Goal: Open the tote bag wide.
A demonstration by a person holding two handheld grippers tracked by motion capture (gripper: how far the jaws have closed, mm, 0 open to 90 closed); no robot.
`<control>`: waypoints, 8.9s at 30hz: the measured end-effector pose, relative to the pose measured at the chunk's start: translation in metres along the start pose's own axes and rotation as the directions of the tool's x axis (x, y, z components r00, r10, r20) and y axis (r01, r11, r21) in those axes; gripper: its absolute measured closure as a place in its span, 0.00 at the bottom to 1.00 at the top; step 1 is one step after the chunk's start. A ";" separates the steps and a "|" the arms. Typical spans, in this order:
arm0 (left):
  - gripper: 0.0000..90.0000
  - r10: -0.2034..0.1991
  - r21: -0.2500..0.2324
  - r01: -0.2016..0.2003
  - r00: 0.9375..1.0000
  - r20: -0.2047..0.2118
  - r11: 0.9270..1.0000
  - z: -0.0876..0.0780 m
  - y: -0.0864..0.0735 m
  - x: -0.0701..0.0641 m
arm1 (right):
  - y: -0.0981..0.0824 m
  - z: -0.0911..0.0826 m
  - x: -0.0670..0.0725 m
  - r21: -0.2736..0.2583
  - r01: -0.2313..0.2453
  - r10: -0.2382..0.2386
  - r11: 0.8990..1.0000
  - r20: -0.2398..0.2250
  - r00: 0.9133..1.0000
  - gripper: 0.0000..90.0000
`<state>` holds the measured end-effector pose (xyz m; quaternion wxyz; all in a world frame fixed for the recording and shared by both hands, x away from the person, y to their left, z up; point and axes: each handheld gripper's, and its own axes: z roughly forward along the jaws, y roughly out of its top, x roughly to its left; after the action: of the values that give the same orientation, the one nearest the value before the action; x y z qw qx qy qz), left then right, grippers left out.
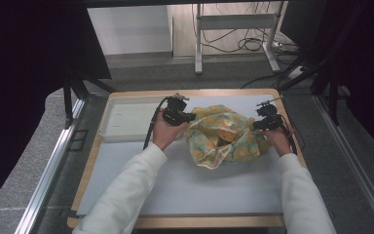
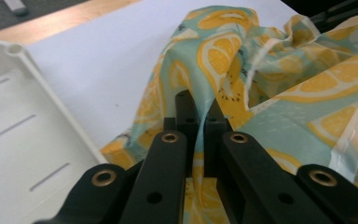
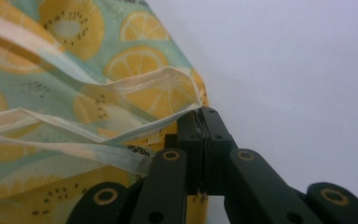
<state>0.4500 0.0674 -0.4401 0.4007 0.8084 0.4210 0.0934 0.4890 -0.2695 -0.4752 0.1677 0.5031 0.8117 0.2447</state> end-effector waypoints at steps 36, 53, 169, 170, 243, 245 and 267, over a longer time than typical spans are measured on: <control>0.94 0.041 0.164 -0.054 0.996 0.080 0.985 0.046 -0.017 -0.031 | -0.024 0.009 0.001 0.093 0.031 -0.029 0.995 -0.025 0.999 0.96; 0.43 0.120 -0.122 -0.104 0.983 0.139 0.987 -0.039 -0.016 -0.023 | -0.028 -0.001 -0.002 0.055 0.024 -0.023 0.998 -0.017 1.000 0.77; 0.98 0.119 -0.108 -0.100 0.974 0.195 0.989 -0.041 0.021 -0.039 | 0.007 -0.111 0.045 -0.170 0.333 -0.373 0.927 -0.381 0.846 0.98; 0.98 0.119 -0.109 -0.100 0.974 0.191 0.989 -0.041 0.021 -0.038 | 0.008 -0.112 0.044 -0.173 0.329 -0.372 0.928 -0.378 0.848 0.98; 0.98 0.135 -0.079 -0.122 0.973 0.188 0.989 -0.008 -0.020 -0.048 | -0.010 -0.057 0.052 -0.119 0.079 -0.100 0.990 -0.182 0.978 0.94; 0.98 0.134 -0.047 -0.128 0.975 0.177 0.991 0.005 -0.019 -0.051 | -0.014 -0.047 0.056 -0.087 0.075 -0.090 0.993 -0.186 0.978 0.94; 0.98 -0.020 0.101 0.007 0.991 0.131 0.995 0.088 -0.017 -0.015 | -0.100 -0.036 0.048 0.003 0.079 -0.076 0.997 -0.236 0.969 0.97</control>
<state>0.4732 0.0120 -0.5080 0.3870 0.8292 0.4031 0.0156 0.3754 -0.2719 -0.5034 0.0765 0.4396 0.8463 0.2908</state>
